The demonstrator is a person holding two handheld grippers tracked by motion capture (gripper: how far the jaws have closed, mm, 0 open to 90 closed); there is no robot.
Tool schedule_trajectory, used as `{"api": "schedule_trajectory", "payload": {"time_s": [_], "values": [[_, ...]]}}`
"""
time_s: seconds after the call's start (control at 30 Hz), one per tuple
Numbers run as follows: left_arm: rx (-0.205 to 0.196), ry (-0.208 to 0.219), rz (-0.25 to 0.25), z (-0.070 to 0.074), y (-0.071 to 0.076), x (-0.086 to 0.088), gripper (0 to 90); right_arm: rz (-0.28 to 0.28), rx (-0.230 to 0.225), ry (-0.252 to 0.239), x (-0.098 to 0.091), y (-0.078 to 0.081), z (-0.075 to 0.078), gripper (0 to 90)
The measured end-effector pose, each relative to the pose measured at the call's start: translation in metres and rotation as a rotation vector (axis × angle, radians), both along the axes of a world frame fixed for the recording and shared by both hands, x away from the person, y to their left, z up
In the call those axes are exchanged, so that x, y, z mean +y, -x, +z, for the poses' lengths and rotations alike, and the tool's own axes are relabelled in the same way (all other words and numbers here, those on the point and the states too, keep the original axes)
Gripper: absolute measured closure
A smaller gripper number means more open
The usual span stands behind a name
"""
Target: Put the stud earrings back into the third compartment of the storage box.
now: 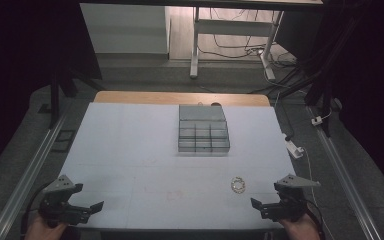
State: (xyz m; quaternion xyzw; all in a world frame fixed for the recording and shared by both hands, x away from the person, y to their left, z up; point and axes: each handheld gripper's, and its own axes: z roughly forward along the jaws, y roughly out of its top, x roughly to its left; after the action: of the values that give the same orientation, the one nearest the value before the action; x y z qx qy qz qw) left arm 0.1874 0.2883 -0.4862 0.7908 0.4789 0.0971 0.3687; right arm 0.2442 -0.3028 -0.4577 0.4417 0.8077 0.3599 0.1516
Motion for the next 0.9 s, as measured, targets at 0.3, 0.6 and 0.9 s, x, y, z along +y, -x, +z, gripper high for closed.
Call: {"api": "schedule_trajectory", "payload": {"time_s": [0.3,0.6,0.9], "values": [[-0.001,0.007,-0.001,-0.0001,0.0,0.0004,0.0,0.012,0.009,0.008,0.0013,-0.0007,-0.0002,0.0],[0.002,0.012,0.0,0.0,-0.0001,0.001,0.0,0.029,-0.002,0.023,0.004,0.0001,0.0005,0.0],[0.006,0.013,0.0,-0.0002,-0.0006,0.0011,0.0,0.056,-0.004,0.012,0.0072,-0.0014,0.0007,0.0]]}}
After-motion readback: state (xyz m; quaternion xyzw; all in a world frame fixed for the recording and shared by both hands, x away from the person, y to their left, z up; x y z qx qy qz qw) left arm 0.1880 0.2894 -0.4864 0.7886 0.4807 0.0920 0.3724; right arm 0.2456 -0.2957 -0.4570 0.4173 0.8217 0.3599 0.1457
